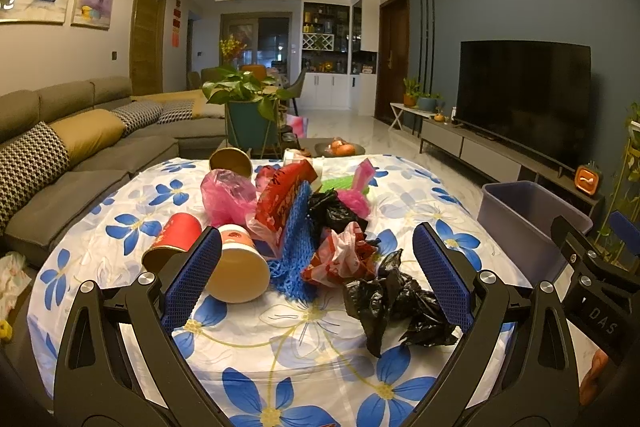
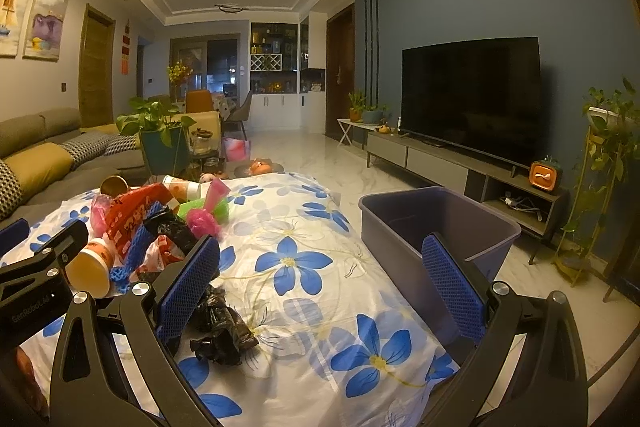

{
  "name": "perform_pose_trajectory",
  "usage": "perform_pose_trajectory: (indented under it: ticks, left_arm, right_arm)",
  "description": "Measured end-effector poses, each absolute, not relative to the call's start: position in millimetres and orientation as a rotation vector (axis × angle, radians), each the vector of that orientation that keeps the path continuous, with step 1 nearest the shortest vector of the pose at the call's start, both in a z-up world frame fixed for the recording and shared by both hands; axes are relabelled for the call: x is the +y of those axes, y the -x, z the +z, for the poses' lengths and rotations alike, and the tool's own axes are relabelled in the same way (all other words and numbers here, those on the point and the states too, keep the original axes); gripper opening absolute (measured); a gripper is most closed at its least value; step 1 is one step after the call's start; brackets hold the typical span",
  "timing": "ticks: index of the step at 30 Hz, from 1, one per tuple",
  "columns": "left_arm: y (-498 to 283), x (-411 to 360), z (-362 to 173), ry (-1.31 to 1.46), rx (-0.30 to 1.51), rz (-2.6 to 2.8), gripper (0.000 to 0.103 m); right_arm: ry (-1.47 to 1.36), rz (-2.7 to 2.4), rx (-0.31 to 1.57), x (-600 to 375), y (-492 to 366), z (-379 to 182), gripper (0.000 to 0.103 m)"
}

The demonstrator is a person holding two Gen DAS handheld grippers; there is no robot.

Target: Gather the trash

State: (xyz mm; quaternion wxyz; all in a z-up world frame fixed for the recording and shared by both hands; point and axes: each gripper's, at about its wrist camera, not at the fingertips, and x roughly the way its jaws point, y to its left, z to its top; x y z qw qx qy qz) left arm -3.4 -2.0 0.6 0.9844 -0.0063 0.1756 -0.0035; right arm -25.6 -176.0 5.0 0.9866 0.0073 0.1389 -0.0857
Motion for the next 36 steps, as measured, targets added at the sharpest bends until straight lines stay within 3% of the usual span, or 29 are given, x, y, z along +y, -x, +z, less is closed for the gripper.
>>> perform_pose_trajectory:
  ticks: [36]
  left_arm:
    - [1.7, -5.7, -0.5, 0.016, 0.355, -0.01, 0.095]
  right_arm:
    - [-0.021, -0.176, 0.274, -180.9, 25.3, 7.1, 0.098]
